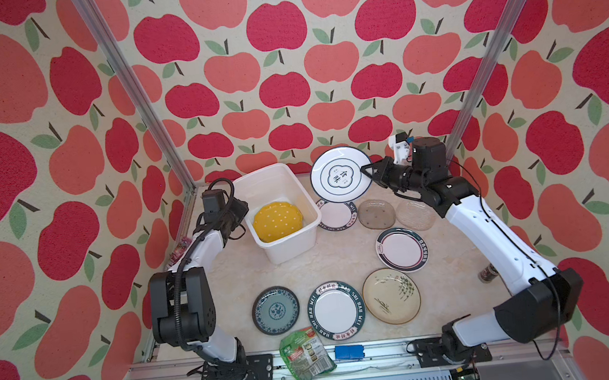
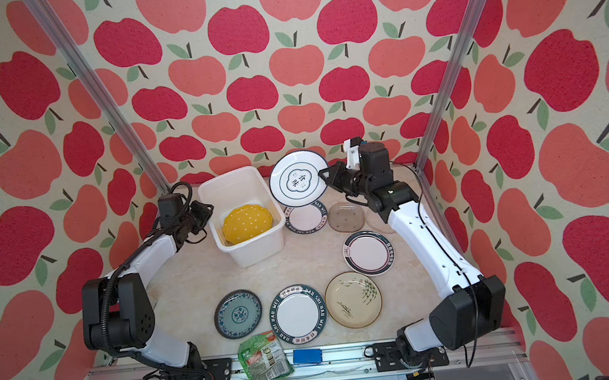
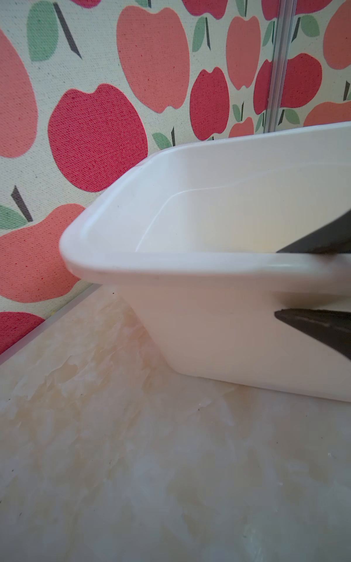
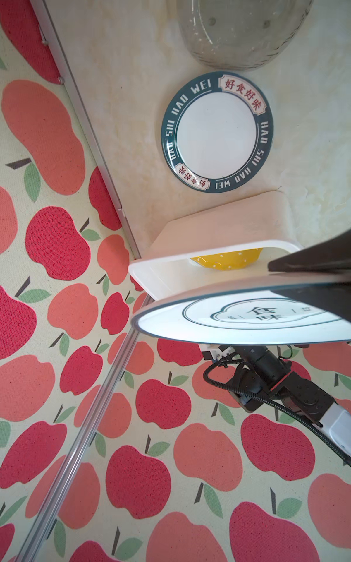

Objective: Place the plates into the plastic bin on the countertop
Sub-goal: Move the plastic bin to the center of the table.

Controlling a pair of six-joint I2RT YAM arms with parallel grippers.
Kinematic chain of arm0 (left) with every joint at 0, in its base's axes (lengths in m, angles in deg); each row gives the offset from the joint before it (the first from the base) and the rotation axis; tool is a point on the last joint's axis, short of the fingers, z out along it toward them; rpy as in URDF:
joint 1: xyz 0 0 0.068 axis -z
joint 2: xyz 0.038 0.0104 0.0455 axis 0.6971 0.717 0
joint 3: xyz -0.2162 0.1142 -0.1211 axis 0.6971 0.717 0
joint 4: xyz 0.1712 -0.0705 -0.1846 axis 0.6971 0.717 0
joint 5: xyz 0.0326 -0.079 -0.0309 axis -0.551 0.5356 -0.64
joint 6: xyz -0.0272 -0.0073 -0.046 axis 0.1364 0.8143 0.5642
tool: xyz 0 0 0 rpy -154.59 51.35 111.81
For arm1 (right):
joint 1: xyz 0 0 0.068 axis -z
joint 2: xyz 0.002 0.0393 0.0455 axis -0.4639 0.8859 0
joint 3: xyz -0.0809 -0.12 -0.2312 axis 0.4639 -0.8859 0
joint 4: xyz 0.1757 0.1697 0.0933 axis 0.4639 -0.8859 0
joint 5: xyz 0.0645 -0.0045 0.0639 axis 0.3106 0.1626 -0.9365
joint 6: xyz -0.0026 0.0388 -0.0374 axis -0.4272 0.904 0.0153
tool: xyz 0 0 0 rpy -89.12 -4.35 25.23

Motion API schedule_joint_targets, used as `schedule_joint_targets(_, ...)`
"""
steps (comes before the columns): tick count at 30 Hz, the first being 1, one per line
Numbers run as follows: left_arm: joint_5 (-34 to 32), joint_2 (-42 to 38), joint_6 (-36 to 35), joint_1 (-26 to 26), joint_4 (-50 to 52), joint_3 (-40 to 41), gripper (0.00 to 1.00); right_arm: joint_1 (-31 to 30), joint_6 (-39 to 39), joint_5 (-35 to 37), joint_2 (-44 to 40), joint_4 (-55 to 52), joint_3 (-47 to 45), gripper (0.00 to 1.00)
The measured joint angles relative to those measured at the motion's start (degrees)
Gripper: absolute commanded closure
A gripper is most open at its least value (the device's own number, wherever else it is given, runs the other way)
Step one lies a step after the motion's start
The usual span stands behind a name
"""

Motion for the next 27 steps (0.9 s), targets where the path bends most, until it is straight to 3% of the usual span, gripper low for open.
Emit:
schedule_joint_targets(9,-5.86,-3.80,0.55,6.45,0.37,3.10,1.00,-4.39,2.05,1.11,12.74,1.84,10.99,1.00)
schedule_joint_targets(16,-11.39,-11.37,4.11,9.38,1.81,9.53,1.00,-7.93,2.64,3.93,21.51,-0.22,18.62,1.00)
schedule_joint_targets(27,-28.37,-20.33,9.11,20.44,12.09,12.79,1.00,-15.32,4.52,6.40,30.10,-2.71,30.32,1.00)
